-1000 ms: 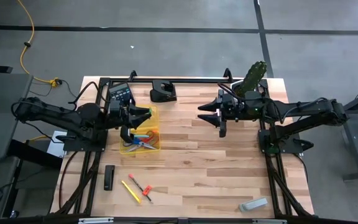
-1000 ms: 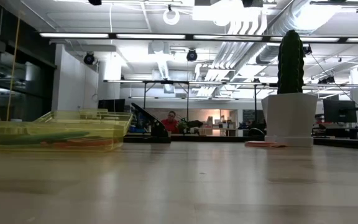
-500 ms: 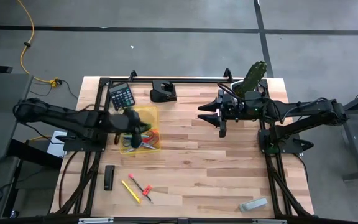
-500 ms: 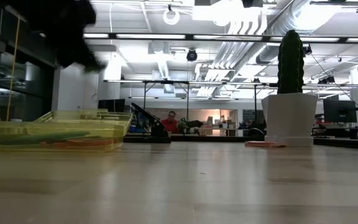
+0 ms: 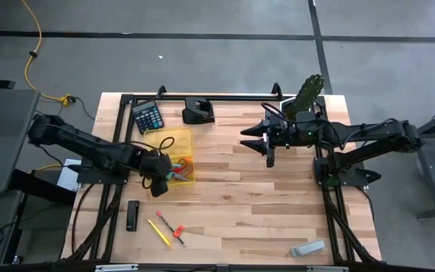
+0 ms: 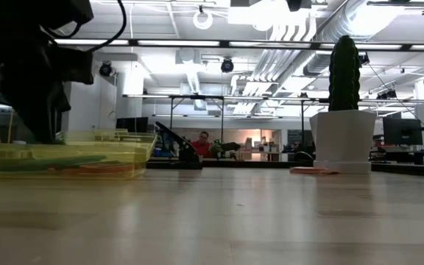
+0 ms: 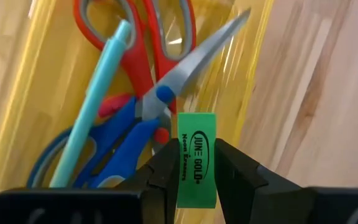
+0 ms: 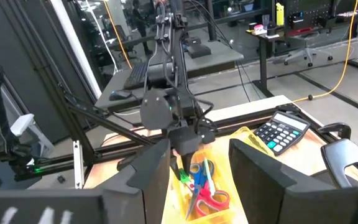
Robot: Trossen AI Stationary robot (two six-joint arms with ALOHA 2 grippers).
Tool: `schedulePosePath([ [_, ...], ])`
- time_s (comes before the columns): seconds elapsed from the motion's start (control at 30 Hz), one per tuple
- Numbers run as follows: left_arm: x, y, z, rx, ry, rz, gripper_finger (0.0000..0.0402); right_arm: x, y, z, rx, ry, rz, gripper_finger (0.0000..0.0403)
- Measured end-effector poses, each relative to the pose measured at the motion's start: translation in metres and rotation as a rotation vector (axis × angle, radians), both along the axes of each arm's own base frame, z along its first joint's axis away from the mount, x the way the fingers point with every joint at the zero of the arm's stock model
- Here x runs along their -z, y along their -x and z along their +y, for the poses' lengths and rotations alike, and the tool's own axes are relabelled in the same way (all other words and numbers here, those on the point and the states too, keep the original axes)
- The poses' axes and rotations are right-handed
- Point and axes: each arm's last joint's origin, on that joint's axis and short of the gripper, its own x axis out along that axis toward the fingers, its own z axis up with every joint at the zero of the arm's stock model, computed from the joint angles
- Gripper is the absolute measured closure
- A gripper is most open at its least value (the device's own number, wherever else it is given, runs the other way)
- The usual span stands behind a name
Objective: Pack school essentials
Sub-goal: Put the green eraser into the yellow supply box, then put the orange eraser into the yellow supply box
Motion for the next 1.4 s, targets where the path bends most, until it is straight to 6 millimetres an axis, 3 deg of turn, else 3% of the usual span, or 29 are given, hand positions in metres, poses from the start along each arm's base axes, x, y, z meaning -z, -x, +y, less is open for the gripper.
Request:
schedulePosePath([
  [0.43, 0.007, 0.002, -0.002, 0.057, -0.067, 0.076, 0.0320, 0.000, 0.000, 0.000, 0.004, 0.000, 0.000, 0.0245],
  [0.87, 0.005, 0.003, -0.003, 0.059, -0.033, 0.096, 0.0256, 0.000, 0.000, -0.001, 0.018, 0.002, 0.001, 0.0245],
  [1.0, -0.017, -0.005, -0.002, 0.046, -0.022, 0.013, 0.0245, 0.000, 0.000, -0.001, 0.019, 0.002, 0.001, 0.0245],
  [1.13, -0.062, -0.014, -0.001, 0.042, -0.093, -0.202, 0.0243, 0.000, 0.000, -0.001, 0.019, 0.002, 0.001, 0.0245],
  [1.3, -0.131, -0.016, 0.003, 0.011, -0.261, -0.673, 0.0243, 0.000, 0.000, -0.001, 0.019, 0.002, 0.001, 0.0245],
  [1.4, -0.154, -0.011, 0.006, -0.016, -0.348, -0.916, 0.0243, 0.000, 0.000, -0.001, 0.019, 0.002, 0.001, 0.0245],
])
